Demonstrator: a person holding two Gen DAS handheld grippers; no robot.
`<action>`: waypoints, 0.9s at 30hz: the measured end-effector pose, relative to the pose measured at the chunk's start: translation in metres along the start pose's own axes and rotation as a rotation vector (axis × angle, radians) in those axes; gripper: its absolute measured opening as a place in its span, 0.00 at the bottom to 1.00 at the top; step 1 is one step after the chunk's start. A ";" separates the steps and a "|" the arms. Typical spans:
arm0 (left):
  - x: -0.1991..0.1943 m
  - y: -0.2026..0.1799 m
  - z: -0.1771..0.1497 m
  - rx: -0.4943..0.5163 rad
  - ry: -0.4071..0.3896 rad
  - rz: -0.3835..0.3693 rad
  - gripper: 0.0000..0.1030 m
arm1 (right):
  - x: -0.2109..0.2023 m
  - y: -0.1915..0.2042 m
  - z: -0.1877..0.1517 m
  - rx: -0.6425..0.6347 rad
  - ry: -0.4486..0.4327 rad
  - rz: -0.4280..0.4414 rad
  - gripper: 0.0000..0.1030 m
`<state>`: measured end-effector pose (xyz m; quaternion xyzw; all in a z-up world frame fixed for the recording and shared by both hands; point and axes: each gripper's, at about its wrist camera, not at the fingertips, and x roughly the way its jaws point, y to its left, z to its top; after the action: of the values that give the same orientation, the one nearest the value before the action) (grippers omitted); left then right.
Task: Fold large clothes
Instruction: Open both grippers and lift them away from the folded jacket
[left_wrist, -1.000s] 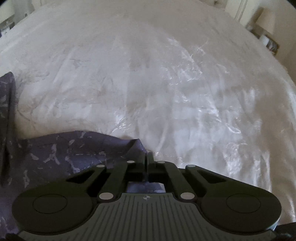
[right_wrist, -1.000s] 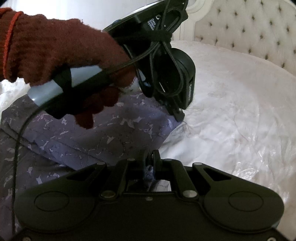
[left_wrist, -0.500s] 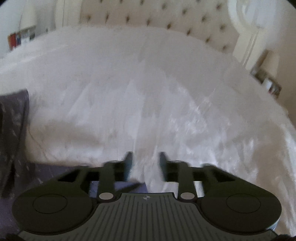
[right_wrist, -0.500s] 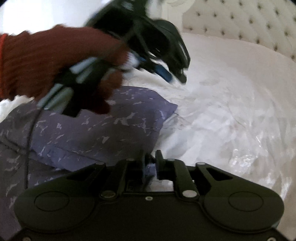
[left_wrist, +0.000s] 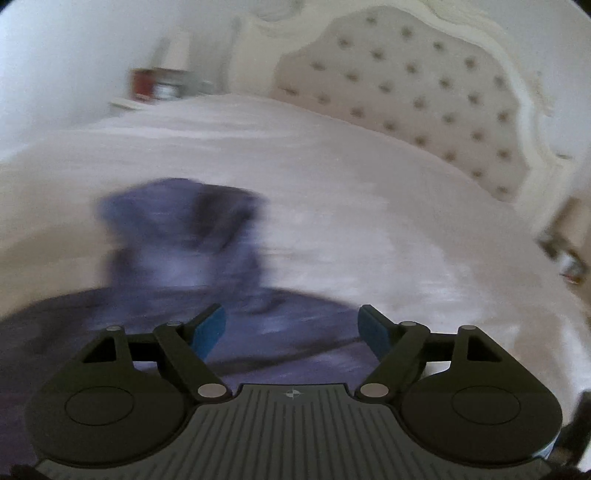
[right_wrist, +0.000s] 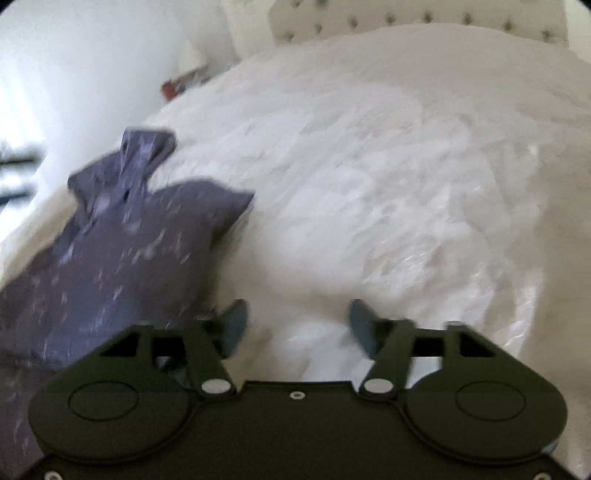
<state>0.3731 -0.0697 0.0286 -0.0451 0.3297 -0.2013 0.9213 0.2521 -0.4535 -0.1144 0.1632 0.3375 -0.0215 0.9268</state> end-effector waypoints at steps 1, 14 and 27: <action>-0.010 0.013 -0.005 0.001 -0.002 0.037 0.76 | -0.002 -0.001 0.001 0.011 -0.022 0.001 0.68; -0.081 0.120 -0.067 -0.004 -0.022 0.287 0.76 | -0.013 0.098 0.016 -0.246 -0.165 0.167 0.77; -0.032 0.154 -0.119 0.049 -0.008 0.261 0.83 | 0.067 0.121 -0.002 -0.232 -0.022 0.059 0.79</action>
<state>0.3291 0.0897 -0.0782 0.0202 0.3242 -0.0874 0.9417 0.3204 -0.3341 -0.1234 0.0645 0.3226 0.0431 0.9434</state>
